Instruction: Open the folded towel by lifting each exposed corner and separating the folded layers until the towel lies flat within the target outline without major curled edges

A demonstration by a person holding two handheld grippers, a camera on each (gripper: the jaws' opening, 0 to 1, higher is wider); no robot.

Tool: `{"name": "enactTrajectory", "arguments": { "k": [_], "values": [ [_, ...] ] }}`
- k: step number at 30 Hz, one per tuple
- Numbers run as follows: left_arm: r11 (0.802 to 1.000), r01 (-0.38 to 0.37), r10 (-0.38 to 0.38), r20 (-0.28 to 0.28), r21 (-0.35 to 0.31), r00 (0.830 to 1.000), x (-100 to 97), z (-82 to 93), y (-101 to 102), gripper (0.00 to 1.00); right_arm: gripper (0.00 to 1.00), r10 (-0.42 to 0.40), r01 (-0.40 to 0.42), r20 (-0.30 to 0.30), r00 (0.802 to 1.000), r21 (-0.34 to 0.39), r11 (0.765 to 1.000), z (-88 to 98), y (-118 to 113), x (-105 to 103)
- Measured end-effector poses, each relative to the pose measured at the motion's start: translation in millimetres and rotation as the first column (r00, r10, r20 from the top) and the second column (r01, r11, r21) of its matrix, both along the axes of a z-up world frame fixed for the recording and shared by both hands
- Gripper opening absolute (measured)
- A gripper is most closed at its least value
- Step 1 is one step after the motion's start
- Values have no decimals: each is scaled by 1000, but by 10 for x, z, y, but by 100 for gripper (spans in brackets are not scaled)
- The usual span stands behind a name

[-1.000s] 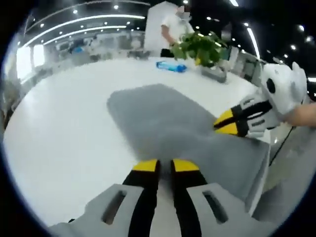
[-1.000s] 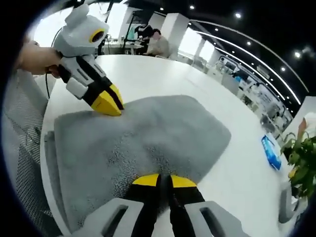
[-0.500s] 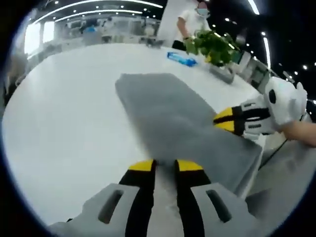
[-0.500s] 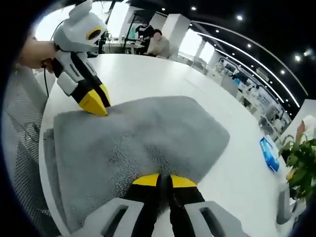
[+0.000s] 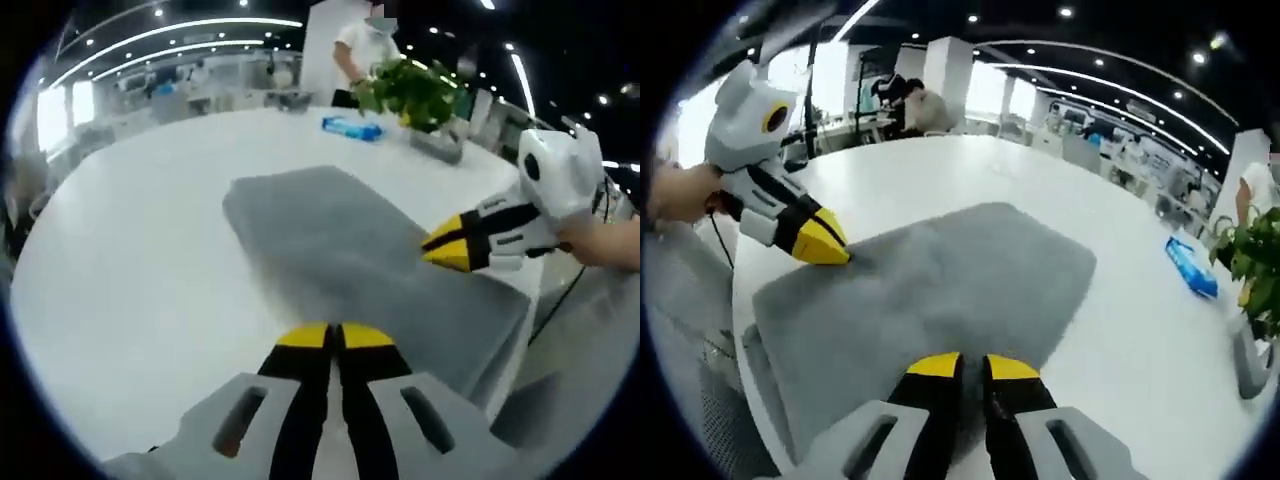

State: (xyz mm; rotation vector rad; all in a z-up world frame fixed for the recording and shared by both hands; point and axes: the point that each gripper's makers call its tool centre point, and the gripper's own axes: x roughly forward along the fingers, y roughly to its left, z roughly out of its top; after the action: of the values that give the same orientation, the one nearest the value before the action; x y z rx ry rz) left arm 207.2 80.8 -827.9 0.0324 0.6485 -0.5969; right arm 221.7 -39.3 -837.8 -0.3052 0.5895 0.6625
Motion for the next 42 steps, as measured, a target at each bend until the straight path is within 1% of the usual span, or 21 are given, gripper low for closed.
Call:
{"name": "enactTrajectory", "arguments": {
  "k": [1,4,5,6,7,9,11,12,13,14,18,19,20,22,25,26,27,28,32,35,42],
  "values": [
    [1000,-1,1,13,-3,1000,10,28,-1,2,5,0,0,2,1000,22,1000,39,26,-3],
    [1000,3,-3,62,-3,998,56,101,-12,1,4,-11,18,-45,999,157,987,216,182,-12],
    [1000,10,-10,71,2,997,56,114,-25,1,3,7,23,-123,992,239,971,291,301,-65],
    [999,28,-32,99,43,995,55,128,-40,1,4,23,40,-195,981,314,948,366,412,-89],
    [998,34,-39,104,50,994,51,130,-47,1,4,17,55,-210,978,332,942,396,436,-72],
    [994,60,-71,128,90,989,42,130,-85,1,5,13,61,-197,980,367,928,566,551,71],
    [991,77,-91,134,105,987,19,128,-127,1,5,27,59,-226,974,366,929,619,678,159],
    [987,95,-113,148,127,982,18,137,-139,1,5,46,50,-269,962,341,939,582,758,169],
    [985,106,-127,158,136,979,13,147,-157,1,5,51,45,-277,960,330,943,567,780,176],
    [981,125,-150,172,150,974,6,161,-183,1,4,69,10,-277,958,275,961,510,848,218],
    [970,157,-190,172,187,967,-29,137,-217,1,3,112,-50,-345,932,186,981,336,1022,186],
    [966,166,-203,180,199,963,-29,142,-220,1,3,116,-57,-350,930,176,983,311,1059,181],
    [954,186,-236,205,237,950,-29,165,-228,1,3,119,-63,-355,927,165,984,286,1095,176],
    [947,202,-257,213,249,943,-51,172,-255,1,3,132,-84,-355,925,146,986,250,1151,154],
    [924,234,-311,238,303,920,-56,183,-303,1,2,140,-127,-346,928,60,990,140,1186,123],
    [923,228,-303,222,309,927,-79,155,-287,1,2,132,-132,-342,930,23,991,118,1143,124],
    [909,227,-324,249,350,913,-56,180,-276,1,2,131,-143,-325,937,-14,990,99,1109,143],
    [906,233,-333,251,354,909,-69,187,-289,1,0,139,-156,-321,937,-26,987,82,1107,135],
    [910,249,-340,250,333,907,-86,201,-325,1,0,113,-88,-377,919,82,993,113,1145,136],
    [913,253,-342,264,319,902,-92,241,-349,1,0,89,-44,-437,895,112,993,72,1107,134],
    [910,258,-352,274,326,895,-85,254,-357,1,0,79,-13,-437,896,152,988,88,1082,168]
  ]
}}
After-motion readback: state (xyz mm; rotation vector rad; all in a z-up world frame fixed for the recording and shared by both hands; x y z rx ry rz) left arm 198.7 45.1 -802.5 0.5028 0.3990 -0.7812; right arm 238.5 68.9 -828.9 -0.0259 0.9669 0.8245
